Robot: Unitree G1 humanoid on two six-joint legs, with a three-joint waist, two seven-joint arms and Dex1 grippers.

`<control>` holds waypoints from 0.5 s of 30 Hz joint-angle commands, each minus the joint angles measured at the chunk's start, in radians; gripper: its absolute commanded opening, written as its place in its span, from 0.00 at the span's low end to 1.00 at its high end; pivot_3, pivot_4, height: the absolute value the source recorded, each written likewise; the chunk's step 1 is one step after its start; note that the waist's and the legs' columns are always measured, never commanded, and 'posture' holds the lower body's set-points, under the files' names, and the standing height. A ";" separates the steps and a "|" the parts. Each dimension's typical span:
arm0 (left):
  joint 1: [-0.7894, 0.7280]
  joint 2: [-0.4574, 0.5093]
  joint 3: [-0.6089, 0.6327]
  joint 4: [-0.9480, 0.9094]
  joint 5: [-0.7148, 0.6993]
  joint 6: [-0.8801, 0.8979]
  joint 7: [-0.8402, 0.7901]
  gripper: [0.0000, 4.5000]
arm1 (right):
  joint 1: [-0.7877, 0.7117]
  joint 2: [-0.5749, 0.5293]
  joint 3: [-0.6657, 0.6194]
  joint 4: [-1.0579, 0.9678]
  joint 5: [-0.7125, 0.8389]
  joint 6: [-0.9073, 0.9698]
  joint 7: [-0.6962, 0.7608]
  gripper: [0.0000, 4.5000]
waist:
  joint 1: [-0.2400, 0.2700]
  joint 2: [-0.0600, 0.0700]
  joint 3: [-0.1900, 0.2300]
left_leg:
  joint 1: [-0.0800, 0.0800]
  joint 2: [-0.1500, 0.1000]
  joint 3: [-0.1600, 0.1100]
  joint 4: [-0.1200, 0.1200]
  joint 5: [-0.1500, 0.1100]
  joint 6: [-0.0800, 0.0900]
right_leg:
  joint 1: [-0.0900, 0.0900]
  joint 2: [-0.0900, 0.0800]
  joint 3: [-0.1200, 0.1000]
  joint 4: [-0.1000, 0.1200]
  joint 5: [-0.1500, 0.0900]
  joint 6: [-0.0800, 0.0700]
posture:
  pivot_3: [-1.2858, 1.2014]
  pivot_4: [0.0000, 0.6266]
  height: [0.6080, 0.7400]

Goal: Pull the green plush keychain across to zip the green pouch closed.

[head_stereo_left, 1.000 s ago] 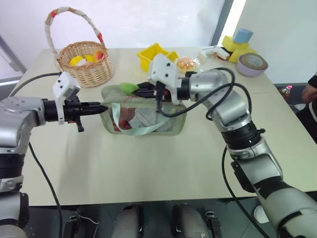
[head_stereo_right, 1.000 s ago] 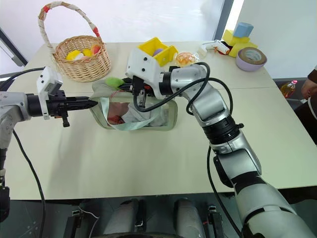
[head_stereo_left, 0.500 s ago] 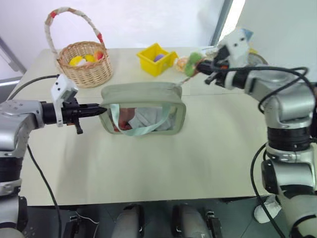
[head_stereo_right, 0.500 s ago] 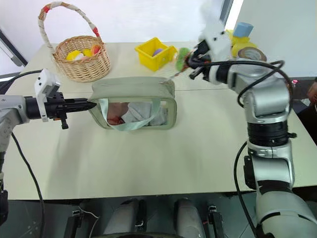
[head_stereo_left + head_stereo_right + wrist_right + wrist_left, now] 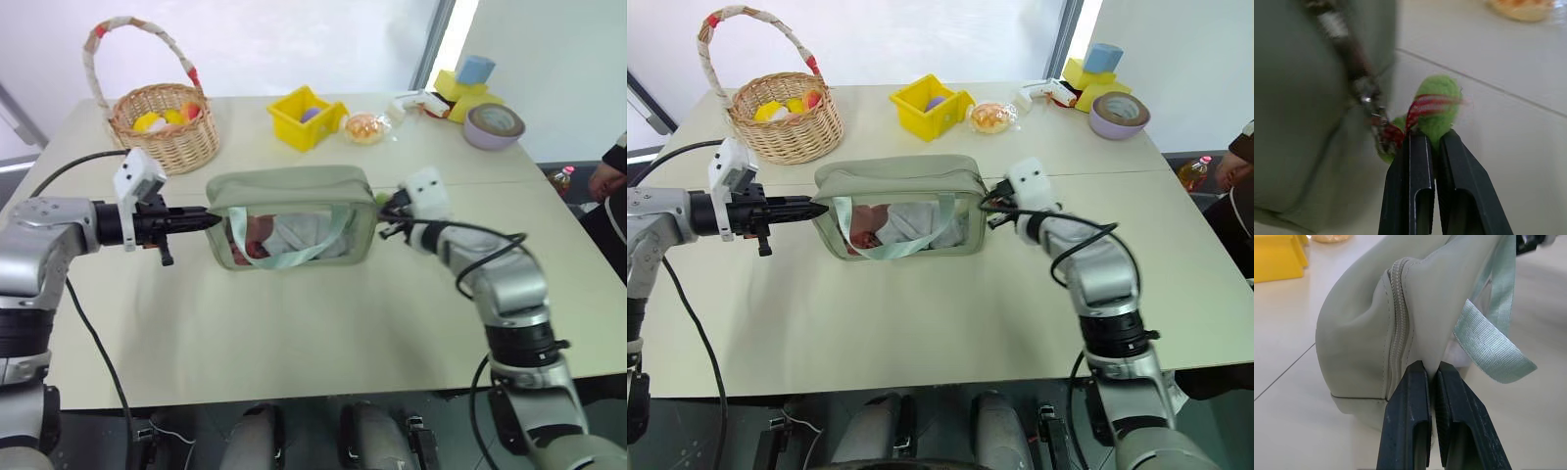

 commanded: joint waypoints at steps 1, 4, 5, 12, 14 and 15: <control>0.005 0.015 0.009 -0.011 0.003 0.008 0.002 0.00 | 0.058 -0.052 0.099 -0.004 -0.035 -0.054 0.072 0.00 | 0.002 0.000 0.000 | 0.000 0.000 0.000 0.000 0.000 0.000 | 0.000 0.000 0.000 0.000 0.000 0.000 | 0.52 0.24 0.99; 0.018 0.013 0.009 -0.022 0.006 0.005 0.012 0.00 | 0.079 -0.138 0.151 0.037 -0.086 -0.146 0.136 0.00 | -0.001 -0.001 -0.001 | 0.001 0.000 0.000 0.000 -0.001 0.002 | 0.001 0.000 0.000 0.000 0.000 0.000 | 0.52 0.24 0.99; 0.021 0.010 0.010 -0.028 0.004 0.007 0.015 0.00 | 0.075 -0.163 0.162 0.054 -0.104 -0.180 0.153 0.00 | -0.002 -0.001 -0.001 | 0.002 0.000 0.000 0.000 -0.001 0.002 | 0.002 0.001 0.000 0.000 0.000 0.000 | 0.52 0.24 0.99; -0.012 -0.018 0.039 -0.005 -0.010 0.017 0.066 0.23 | -0.120 -0.240 -0.087 0.157 0.054 -0.191 0.297 0.22 | 0.007 0.000 0.000 | 0.002 0.000 0.000 0.000 -0.001 0.002 | 0.003 0.000 0.001 -0.001 0.000 0.000 | 0.52 0.24 0.99; -0.020 -0.005 0.046 -0.005 -0.025 0.027 0.048 0.43 | -0.185 -0.297 -0.158 0.151 0.147 -0.135 0.394 0.42 | 0.008 0.000 0.000 | 0.001 0.000 -0.001 0.000 -0.001 0.002 | 0.002 0.000 0.000 -0.001 0.000 0.000 | 0.52 0.24 0.99; -0.029 0.003 0.054 -0.001 -0.036 0.036 0.037 0.53 | -0.210 -0.332 -0.180 0.147 0.188 -0.112 0.449 0.53 | 0.008 0.000 0.000 | 0.000 0.000 -0.001 0.000 -0.001 0.001 | 0.001 0.000 0.000 -0.001 0.000 0.000 | 0.52 0.24 0.99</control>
